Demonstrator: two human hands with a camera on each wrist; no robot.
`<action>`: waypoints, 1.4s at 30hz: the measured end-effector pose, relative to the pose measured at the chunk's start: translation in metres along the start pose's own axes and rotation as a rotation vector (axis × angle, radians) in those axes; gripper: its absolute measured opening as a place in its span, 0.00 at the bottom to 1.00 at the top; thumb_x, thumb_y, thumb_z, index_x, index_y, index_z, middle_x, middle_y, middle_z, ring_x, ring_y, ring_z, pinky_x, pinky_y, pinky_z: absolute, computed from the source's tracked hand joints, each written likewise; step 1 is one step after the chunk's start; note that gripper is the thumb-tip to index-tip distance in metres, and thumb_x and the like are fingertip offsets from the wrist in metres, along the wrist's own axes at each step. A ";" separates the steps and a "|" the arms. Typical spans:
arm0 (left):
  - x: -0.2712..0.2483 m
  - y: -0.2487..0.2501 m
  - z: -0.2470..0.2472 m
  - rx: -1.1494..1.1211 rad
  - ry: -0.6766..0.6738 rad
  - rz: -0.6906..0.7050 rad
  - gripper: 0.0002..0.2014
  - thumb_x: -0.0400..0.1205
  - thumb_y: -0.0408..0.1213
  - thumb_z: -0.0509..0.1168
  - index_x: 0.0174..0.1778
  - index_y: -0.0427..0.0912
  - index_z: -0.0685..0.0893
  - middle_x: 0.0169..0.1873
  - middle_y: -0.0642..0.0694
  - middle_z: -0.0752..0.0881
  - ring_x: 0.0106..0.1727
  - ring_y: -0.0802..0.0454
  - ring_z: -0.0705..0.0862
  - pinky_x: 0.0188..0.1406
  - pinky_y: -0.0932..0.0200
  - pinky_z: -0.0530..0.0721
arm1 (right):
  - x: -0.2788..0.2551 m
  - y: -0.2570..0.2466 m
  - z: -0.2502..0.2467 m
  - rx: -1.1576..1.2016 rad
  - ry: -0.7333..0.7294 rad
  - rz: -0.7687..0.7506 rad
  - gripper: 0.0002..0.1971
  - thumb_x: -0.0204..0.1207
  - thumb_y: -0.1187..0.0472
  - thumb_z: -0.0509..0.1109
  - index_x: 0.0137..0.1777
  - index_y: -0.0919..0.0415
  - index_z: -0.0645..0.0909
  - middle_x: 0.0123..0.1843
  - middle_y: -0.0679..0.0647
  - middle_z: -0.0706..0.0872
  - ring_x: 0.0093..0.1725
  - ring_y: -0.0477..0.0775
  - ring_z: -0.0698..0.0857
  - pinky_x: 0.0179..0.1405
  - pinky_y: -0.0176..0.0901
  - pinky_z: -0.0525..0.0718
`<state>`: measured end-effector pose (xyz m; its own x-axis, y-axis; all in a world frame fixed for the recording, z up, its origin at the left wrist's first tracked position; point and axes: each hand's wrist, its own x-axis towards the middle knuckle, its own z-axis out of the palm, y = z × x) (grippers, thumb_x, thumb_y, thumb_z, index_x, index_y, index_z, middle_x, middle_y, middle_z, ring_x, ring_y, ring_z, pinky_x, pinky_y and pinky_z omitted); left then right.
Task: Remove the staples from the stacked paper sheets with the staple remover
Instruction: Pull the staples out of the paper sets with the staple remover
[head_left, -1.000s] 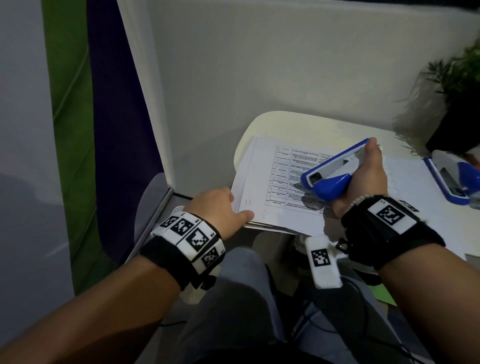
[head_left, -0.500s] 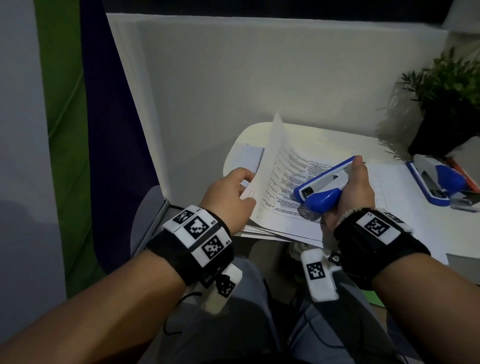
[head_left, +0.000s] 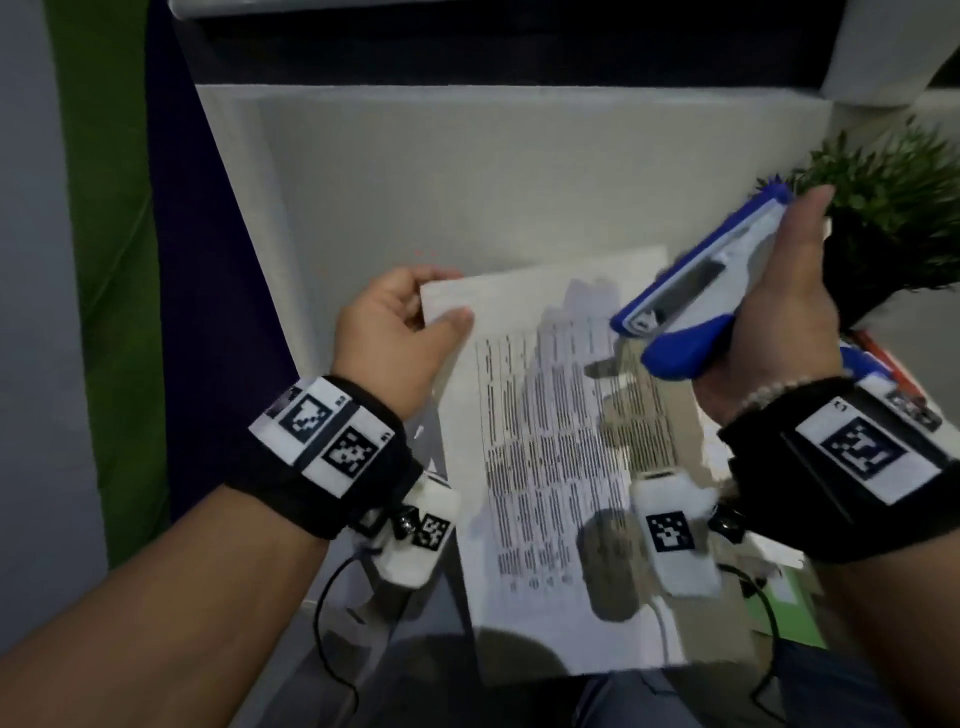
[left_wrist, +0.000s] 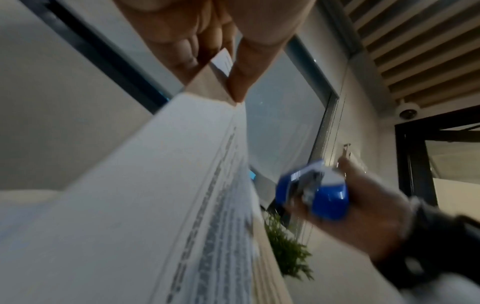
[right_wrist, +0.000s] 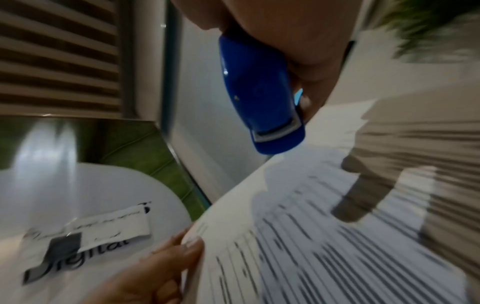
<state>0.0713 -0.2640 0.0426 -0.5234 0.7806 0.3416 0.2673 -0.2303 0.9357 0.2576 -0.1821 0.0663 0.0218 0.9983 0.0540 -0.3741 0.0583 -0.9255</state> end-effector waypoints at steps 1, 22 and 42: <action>-0.003 -0.001 0.004 0.006 -0.039 -0.023 0.14 0.75 0.23 0.69 0.42 0.50 0.82 0.35 0.55 0.87 0.31 0.68 0.84 0.31 0.73 0.81 | -0.001 -0.005 0.006 -0.042 -0.012 -0.075 0.43 0.59 0.18 0.58 0.69 0.45 0.75 0.65 0.51 0.84 0.59 0.53 0.86 0.61 0.58 0.83; -0.034 -0.001 0.017 0.180 -0.138 0.155 0.17 0.69 0.37 0.77 0.47 0.60 0.80 0.45 0.57 0.84 0.41 0.63 0.83 0.38 0.69 0.82 | -0.022 0.006 0.055 -0.278 -0.279 -0.490 0.19 0.69 0.34 0.56 0.32 0.48 0.68 0.23 0.42 0.73 0.28 0.50 0.76 0.34 0.53 0.81; -0.016 -0.027 0.011 0.211 -0.200 0.010 0.21 0.72 0.29 0.73 0.49 0.61 0.78 0.46 0.60 0.84 0.46 0.64 0.85 0.46 0.63 0.86 | -0.006 0.027 0.052 -0.159 -0.160 -0.324 0.27 0.64 0.25 0.61 0.38 0.51 0.72 0.33 0.46 0.78 0.36 0.49 0.80 0.43 0.44 0.83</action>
<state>0.0817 -0.2640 0.0106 -0.3554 0.8830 0.3066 0.4453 -0.1285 0.8861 0.1991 -0.1861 0.0609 -0.0340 0.9162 0.3993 -0.2234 0.3825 -0.8966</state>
